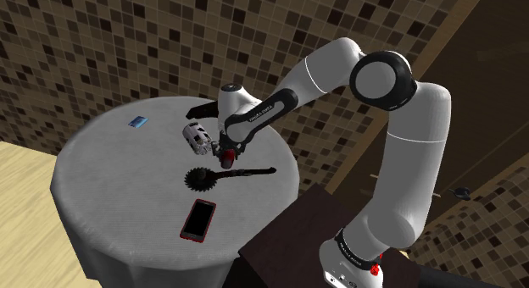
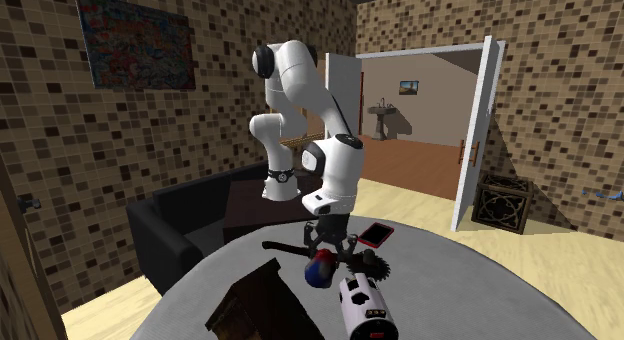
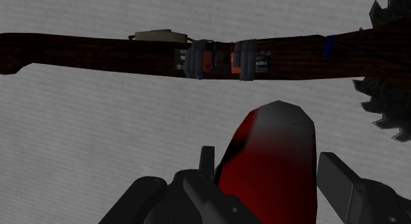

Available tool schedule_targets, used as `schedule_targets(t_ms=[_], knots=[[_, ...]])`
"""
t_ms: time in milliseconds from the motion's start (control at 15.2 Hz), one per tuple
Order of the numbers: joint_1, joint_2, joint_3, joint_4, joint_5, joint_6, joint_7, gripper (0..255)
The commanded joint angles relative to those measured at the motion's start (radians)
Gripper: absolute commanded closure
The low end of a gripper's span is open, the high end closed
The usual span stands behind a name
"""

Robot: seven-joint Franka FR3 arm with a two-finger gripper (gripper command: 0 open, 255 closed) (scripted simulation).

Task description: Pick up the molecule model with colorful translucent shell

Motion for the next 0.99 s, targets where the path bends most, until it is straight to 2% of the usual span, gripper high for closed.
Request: schedule_targets(t_ms=[0, 330, 924], knots=[[0.0, 0.002, -0.001, 0.0, 0.0, 0.001, 0.0, 255], [0.0, 0.001, 0.0, 0.001, 0.0, 0.0, 0.001, 255], [-0.014, -0.094, 0.021, -0.001, 0.04, -0.09, -0.036, 255]])
